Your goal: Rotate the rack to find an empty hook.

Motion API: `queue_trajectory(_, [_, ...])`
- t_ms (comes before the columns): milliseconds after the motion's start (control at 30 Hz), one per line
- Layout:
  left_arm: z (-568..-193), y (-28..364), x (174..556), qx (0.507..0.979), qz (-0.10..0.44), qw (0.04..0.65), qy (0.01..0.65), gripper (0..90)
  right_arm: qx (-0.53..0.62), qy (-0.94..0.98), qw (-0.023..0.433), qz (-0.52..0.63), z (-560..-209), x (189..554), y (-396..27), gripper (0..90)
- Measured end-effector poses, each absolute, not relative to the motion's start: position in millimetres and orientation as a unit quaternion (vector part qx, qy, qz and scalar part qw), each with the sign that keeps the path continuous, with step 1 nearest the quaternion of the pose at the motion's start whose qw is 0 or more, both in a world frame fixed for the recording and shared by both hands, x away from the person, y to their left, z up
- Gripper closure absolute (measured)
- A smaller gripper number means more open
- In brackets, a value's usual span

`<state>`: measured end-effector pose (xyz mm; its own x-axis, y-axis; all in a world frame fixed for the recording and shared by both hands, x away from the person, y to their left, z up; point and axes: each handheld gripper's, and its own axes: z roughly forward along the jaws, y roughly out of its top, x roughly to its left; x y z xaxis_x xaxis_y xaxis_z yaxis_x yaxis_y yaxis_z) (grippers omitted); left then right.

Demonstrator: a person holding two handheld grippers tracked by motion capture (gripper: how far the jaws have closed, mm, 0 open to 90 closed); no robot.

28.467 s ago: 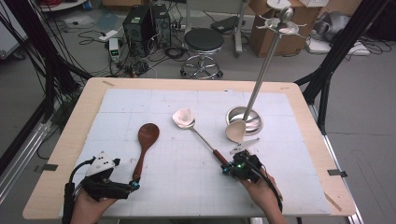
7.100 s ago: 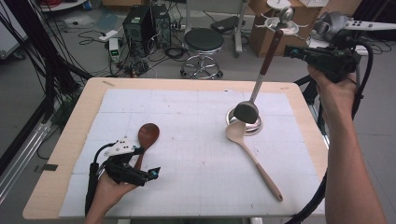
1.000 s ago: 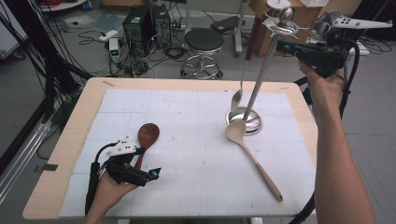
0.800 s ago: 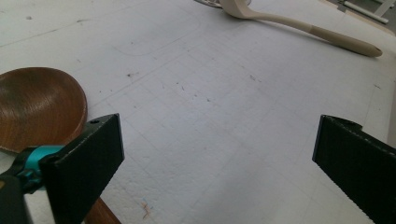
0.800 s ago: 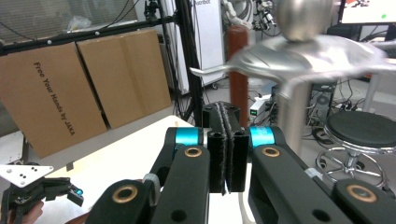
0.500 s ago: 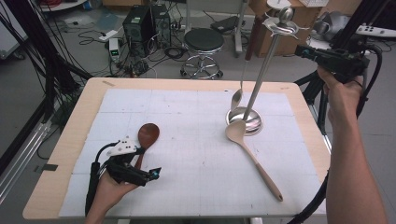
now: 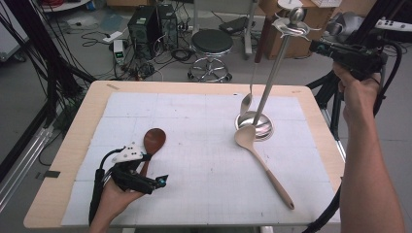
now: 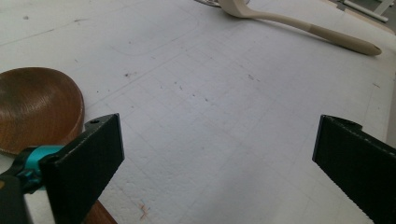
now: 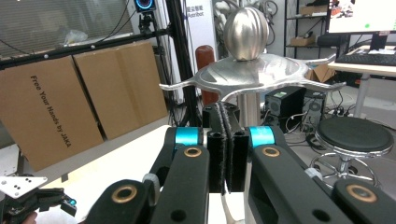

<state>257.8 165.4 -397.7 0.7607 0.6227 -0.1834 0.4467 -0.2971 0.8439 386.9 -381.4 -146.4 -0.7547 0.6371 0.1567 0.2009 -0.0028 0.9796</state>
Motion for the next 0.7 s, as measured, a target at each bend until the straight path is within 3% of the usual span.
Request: queue_trajectory(700, [-397, 164, 258, 0.798, 0.091, 0.492, 0.335, 2.6, 0.276, 0.711, 0.169, 0.624, -141, 388, -341, 89.9])
